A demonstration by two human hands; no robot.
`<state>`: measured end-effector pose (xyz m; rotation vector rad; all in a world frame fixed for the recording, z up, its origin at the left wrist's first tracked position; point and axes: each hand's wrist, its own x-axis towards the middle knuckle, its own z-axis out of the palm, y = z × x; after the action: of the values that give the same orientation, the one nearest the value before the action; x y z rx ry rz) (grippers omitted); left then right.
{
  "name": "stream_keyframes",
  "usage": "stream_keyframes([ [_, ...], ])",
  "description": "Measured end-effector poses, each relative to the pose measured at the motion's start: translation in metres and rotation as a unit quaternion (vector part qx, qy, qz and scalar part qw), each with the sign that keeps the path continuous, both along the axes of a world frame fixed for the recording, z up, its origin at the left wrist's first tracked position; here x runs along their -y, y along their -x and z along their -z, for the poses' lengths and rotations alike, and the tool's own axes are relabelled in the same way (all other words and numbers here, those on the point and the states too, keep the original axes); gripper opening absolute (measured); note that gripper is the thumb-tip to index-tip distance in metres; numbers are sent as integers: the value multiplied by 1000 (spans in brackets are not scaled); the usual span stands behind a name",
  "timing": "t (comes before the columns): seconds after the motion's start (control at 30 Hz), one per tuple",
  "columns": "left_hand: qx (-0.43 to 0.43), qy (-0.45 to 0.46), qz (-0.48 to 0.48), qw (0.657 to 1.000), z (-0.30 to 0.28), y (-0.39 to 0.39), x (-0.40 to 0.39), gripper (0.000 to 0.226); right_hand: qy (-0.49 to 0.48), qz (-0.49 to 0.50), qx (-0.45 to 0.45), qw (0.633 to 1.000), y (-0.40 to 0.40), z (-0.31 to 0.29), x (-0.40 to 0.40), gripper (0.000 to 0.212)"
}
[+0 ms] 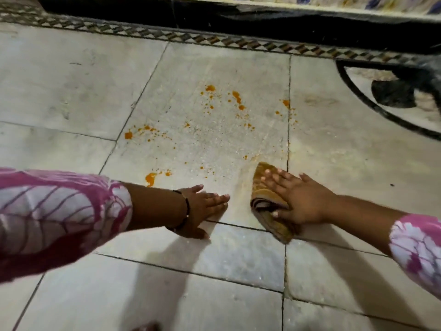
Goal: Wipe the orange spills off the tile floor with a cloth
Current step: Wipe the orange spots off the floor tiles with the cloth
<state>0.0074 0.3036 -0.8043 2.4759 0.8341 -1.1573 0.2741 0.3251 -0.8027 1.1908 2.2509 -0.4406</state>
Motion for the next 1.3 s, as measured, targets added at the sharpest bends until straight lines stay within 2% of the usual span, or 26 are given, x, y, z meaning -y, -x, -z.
stream_keyframes([
  [0.07,11,-5,47,999,2,6,-9,86,-13,73,-25,997,4,4,29,117],
  [0.1,19,-17,69,997,4,9,-11,85,-25,107,-54,993,14,6,47,120],
  [0.2,104,-46,90,989,15,26,-9,84,-45,154,-108,981,56,15,80,106],
  [0.27,242,-80,51,965,38,42,-2,84,-73,148,-119,979,75,26,71,93],
  [0.33,319,-114,9,941,59,52,8,83,-98,148,-127,976,80,35,47,90],
  [0.4,360,-129,-20,924,71,56,14,83,-125,172,-141,967,79,40,28,88],
  [0.53,393,-144,-52,907,73,59,15,83,-220,231,-192,928,87,54,36,70],
  [0.7,393,-145,-54,907,76,61,16,83,-217,255,-167,927,65,57,70,67],
  [0.8,391,-164,-69,903,78,62,23,80,-244,300,-176,905,28,52,78,66],
  [0.93,389,-186,-80,899,81,65,30,76,-275,428,-144,849,11,53,22,70],
  [1.0,388,-185,-82,899,80,65,30,75,-266,463,-117,837,18,58,-21,70],
  [1.1,388,-177,-87,900,78,64,29,75,-245,423,-119,864,41,59,-56,64],
  [1.3,390,-191,-86,897,81,64,30,75,-238,182,-171,939,79,61,-2,65],
])
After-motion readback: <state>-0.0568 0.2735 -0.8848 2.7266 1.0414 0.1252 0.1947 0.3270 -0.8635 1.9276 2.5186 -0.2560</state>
